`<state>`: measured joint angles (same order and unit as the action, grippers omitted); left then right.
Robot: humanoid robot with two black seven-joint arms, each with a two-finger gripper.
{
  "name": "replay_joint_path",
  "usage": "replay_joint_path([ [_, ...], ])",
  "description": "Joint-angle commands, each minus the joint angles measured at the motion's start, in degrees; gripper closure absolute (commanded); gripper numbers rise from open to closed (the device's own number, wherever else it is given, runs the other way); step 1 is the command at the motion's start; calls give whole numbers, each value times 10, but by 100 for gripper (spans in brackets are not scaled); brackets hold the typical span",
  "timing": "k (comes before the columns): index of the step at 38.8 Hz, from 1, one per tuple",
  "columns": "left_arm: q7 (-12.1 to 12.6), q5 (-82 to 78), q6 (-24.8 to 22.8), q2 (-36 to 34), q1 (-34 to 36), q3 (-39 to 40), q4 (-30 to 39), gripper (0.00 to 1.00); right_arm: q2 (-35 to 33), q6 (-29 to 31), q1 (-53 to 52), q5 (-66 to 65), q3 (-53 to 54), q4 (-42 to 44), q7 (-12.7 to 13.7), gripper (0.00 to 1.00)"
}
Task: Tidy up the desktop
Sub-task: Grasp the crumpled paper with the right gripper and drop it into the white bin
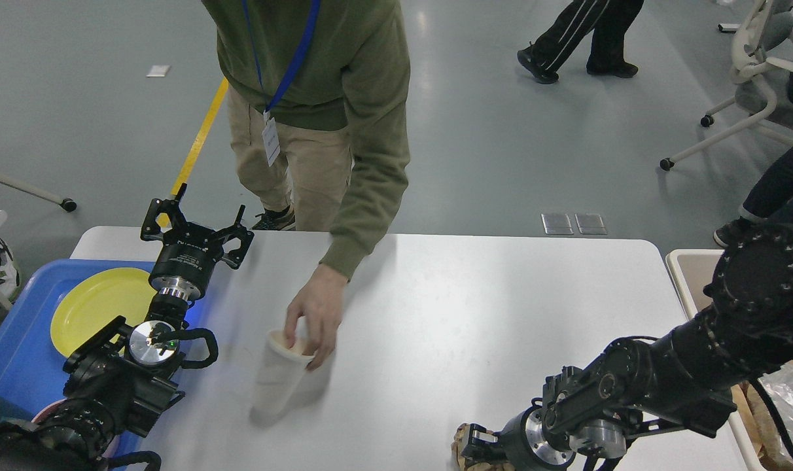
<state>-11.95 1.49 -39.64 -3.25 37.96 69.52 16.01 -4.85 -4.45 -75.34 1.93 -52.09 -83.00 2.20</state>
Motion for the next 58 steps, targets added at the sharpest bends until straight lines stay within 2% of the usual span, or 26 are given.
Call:
replay_joint_path([
  [1,0,0,0,0,0,0,0,4,-4,-4,-29,-4,2,-20,1,100],
  [8,0,0,0,0,0,0,0,4,-55,3,-98,-4,2,-45,1,100],
  [12,0,0,0,0,0,0,0,4,-124,43,-205,-5,1,-95,1,100],
  [13,0,0,0,0,0,0,1,4,-149,74,-254,-5,3,-118,0,100],
  [18,0,0,0,0,0,0,0,4,-193,190,-385,-3,8,-157,1,100],
  [19,0,0,0,0,0,0,1,4,-198,219,-407,-3,10,-160,1,100],
  [20,0,0,0,0,0,0,0,4,-204,273,-443,-2,17,-161,1,100],
  [21,0,0,0,0,0,0,0,4,-206,296,-458,-2,23,-161,1,100],
  [25,0,0,0,0,0,0,0,4,-221,361,-499,0,45,-161,2,100],
  [29,0,0,0,0,0,0,0,4,-237,392,-524,2,64,-161,2,100],
  [38,0,0,0,0,0,0,0,4,-236,387,-510,-10,42,-146,7,100],
  [45,0,0,0,0,0,0,0,4,-255,371,-463,-59,-46,-69,7,100],
  [51,0,0,0,0,0,0,0,4,-324,356,-361,-102,-69,48,7,100],
  [53,0,0,0,0,0,0,0,4,-353,356,-302,-112,-68,139,7,100],
  [58,0,0,0,0,0,0,0,4,-351,335,-192,-109,-67,307,9,100],
])
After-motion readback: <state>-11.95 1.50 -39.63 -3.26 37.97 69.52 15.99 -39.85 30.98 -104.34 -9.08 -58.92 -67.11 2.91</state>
